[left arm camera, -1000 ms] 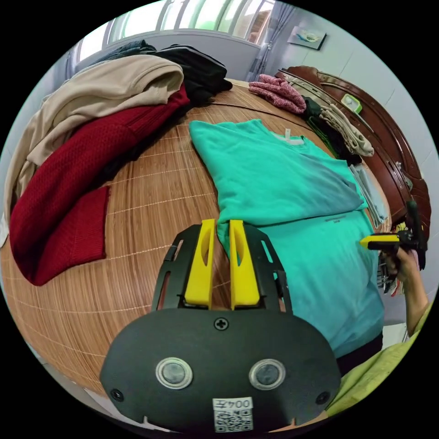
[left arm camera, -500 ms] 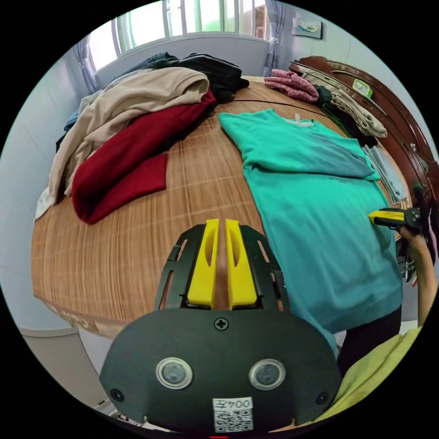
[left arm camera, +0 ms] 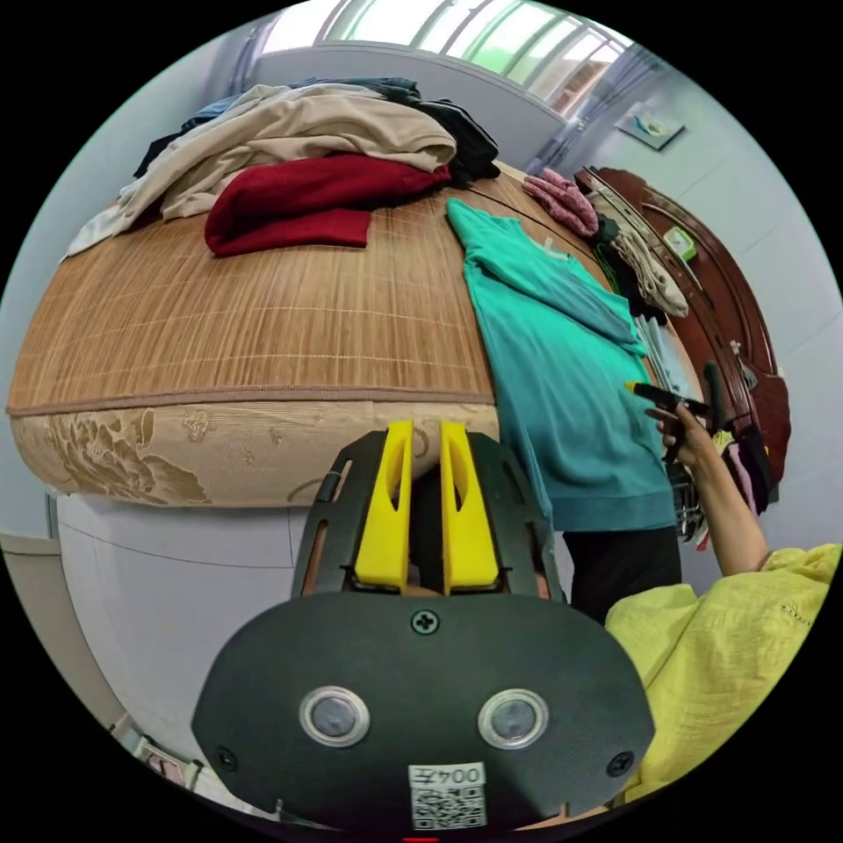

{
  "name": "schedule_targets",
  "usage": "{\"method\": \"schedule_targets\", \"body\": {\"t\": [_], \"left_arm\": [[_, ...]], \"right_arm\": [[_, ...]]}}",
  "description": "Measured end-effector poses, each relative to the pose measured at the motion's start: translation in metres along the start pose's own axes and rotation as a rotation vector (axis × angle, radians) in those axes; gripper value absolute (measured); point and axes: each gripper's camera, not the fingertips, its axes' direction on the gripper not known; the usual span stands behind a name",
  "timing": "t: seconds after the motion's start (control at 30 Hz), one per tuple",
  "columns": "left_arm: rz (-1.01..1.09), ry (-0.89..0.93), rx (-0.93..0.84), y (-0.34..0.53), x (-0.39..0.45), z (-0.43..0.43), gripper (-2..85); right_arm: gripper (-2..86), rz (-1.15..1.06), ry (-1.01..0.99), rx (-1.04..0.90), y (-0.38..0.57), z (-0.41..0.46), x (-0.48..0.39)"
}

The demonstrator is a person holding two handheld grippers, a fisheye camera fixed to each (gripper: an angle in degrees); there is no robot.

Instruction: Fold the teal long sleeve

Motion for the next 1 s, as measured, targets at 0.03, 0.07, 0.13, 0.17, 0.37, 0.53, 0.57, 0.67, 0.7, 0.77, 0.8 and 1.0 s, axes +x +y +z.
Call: {"method": "schedule_targets", "body": {"t": [0.03,0.07,0.13,0.17,0.37,0.53,0.57,0.67,0.7,0.77,0.8,1.0], "left_arm": [[0.028,-0.003,-0.013,0.002,0.008,-0.001,5.8],[0.041,-0.001,-0.017,0.003,0.012,-0.002,6.0],[0.077,0.041,-0.033,0.007,0.027,0.001,7.1],[0.086,0.06,-0.04,0.008,0.03,0.003,7.4],[0.106,0.265,-0.117,0.006,0.069,0.031,10.1],[0.189,0.132,-0.188,-0.009,0.121,0.063,12.6],[0.195,0.119,-0.192,-0.011,0.125,0.067,12.7],[0.221,0.013,-0.242,-0.021,0.145,0.091,13.0],[0.225,-0.022,-0.269,-0.024,0.15,0.102,13.0],[0.223,-0.039,-0.302,-0.026,0.155,0.115,12.8],[0.221,-0.034,-0.319,-0.027,0.158,0.123,12.2],[0.259,-0.043,-0.366,-0.024,0.162,0.15,4.6]], "right_arm": [[-0.2,0.046,-0.088,0.051,0.014,-0.018,0.009],[0.3,0.073,-0.148,0.115,0.031,-0.035,0.016],[2.1,0.085,-0.194,0.165,0.054,-0.055,0.024],[4.3,0.088,-0.214,0.176,0.068,-0.065,0.03],[8.4,0.141,-0.389,0.253,0.127,-0.118,0.068],[6.5,0.171,-0.415,0.282,0.165,-0.15,0.09],[6.2,0.172,-0.408,0.287,0.173,-0.157,0.093],[5.6,0.179,-0.384,0.312,0.193,-0.177,0.101],[5.5,0.181,-0.378,0.319,0.197,-0.181,0.103],[5.5,0.191,-0.345,0.34,0.211,-0.198,0.111],[5.6,0.192,-0.335,0.343,0.215,-0.202,0.113],[7.1,0.226,-0.279,0.358,0.257,-0.239,0.15]]}}
